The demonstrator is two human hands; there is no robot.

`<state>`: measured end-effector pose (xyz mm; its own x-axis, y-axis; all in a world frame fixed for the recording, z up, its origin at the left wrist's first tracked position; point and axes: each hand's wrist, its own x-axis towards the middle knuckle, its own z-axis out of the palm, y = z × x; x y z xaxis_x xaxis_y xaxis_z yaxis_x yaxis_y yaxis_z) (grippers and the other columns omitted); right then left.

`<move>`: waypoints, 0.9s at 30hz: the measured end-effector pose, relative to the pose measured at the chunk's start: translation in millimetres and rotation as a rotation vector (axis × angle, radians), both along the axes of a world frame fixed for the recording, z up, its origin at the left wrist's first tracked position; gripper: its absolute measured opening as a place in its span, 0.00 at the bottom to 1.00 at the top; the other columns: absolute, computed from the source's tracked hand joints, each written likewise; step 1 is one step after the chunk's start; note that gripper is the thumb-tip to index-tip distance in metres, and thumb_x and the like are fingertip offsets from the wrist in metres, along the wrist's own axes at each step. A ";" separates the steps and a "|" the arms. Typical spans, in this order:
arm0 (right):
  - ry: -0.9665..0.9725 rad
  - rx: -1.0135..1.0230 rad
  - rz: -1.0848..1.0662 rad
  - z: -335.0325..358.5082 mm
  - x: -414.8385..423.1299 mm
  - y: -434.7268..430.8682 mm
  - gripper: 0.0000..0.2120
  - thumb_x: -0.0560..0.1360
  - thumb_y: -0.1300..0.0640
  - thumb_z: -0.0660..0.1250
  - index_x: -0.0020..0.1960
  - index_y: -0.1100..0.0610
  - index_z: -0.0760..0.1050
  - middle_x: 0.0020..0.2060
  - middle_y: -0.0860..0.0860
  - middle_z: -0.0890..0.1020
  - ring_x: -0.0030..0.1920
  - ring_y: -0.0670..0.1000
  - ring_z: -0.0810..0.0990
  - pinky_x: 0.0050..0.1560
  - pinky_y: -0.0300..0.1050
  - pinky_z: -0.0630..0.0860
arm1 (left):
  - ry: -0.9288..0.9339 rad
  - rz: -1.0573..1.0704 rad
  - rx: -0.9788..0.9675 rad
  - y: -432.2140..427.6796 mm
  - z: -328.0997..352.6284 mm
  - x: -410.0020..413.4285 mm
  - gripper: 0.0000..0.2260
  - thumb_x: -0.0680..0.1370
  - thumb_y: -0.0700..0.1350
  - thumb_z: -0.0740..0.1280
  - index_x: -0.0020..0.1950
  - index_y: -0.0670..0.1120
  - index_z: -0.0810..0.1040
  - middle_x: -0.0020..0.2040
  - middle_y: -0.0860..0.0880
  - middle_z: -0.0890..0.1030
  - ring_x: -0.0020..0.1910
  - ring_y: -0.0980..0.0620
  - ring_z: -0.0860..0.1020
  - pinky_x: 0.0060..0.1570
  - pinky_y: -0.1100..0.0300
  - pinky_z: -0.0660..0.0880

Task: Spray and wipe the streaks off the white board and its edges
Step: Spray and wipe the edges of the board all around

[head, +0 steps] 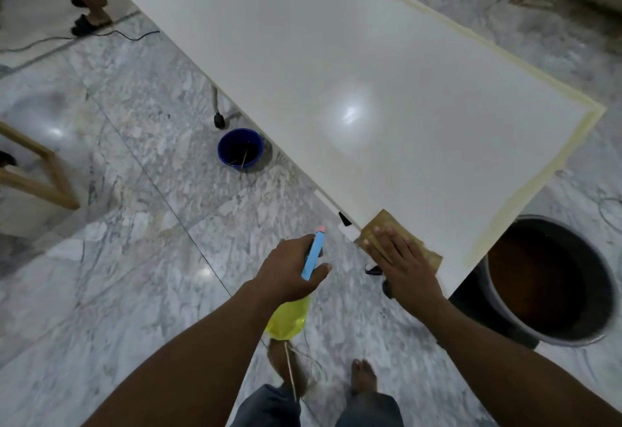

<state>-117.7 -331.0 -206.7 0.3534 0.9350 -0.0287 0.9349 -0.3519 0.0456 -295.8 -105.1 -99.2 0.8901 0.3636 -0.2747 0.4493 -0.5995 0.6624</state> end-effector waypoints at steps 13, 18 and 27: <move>0.212 0.163 0.093 17.9 -3.7 -141.2 0.28 0.78 0.67 0.60 0.76 0.53 0.66 0.77 0.56 0.64 0.77 0.60 0.60 0.72 0.57 0.66 | -0.014 -0.119 0.048 -145.9 31.8 69.0 0.14 0.79 0.53 0.74 0.57 0.45 0.78 0.46 0.49 0.81 0.42 0.50 0.77 0.43 0.59 0.71; 1.104 0.509 -0.780 76.6 0.4 -162.0 0.19 0.82 0.59 0.59 0.72 0.47 0.70 0.72 0.51 0.72 0.66 0.51 0.74 0.65 0.54 0.75 | 0.017 -0.206 0.060 -170.3 54.7 95.1 0.12 0.79 0.54 0.74 0.52 0.52 0.72 0.45 0.52 0.78 0.46 0.46 0.81 0.44 0.58 0.72; 2.034 1.707 -1.144 197.9 53.6 -171.1 0.20 0.82 0.51 0.56 0.42 0.54 0.84 0.36 0.51 0.84 0.36 0.50 0.85 0.41 0.49 0.84 | 0.109 -0.532 0.126 -178.5 130.2 166.4 0.15 0.79 0.59 0.73 0.55 0.50 0.75 0.48 0.53 0.79 0.45 0.52 0.77 0.39 0.67 0.69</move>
